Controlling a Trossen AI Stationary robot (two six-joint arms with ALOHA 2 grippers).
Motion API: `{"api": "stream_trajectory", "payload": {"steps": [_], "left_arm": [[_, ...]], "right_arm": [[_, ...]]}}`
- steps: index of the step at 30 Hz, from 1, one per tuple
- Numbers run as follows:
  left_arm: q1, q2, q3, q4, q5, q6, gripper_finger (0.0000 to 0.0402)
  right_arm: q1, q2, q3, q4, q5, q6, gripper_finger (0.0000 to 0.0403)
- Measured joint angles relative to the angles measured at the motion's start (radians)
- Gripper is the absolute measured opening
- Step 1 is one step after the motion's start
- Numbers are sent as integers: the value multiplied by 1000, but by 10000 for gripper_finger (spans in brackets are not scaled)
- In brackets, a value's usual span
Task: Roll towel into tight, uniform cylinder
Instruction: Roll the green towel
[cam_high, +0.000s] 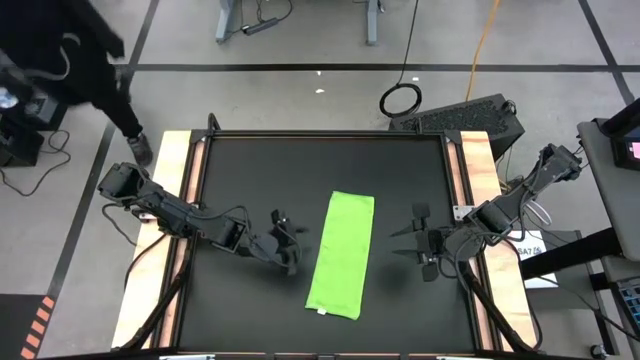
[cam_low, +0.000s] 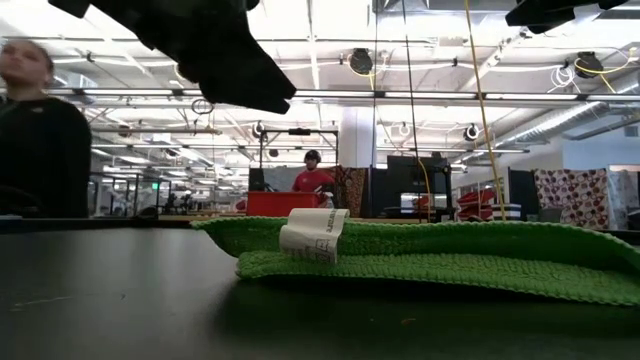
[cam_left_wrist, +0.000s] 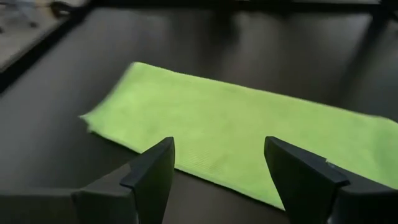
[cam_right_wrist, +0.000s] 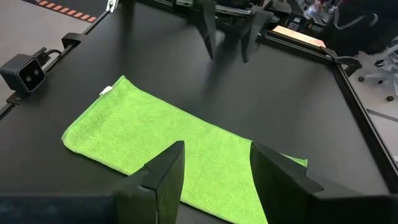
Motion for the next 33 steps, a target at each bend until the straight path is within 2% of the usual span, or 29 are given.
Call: {"api": "stream_trajectory", "payload": {"steps": [6,10,28,33], "left_arm": [[0,0,0,10,-124,-44,255],[0,0,0,22,-165,-44,255],[0,0,2,168,-158,-43,255],[0,0,2,209,-154,-44,255]], "right_arm": [[0,0,0,0,0,0,173],[0,0,0,0,0,0,173],[0,0,0,0,0,0,173],[-1,1,0,66,0,0,173]]}}
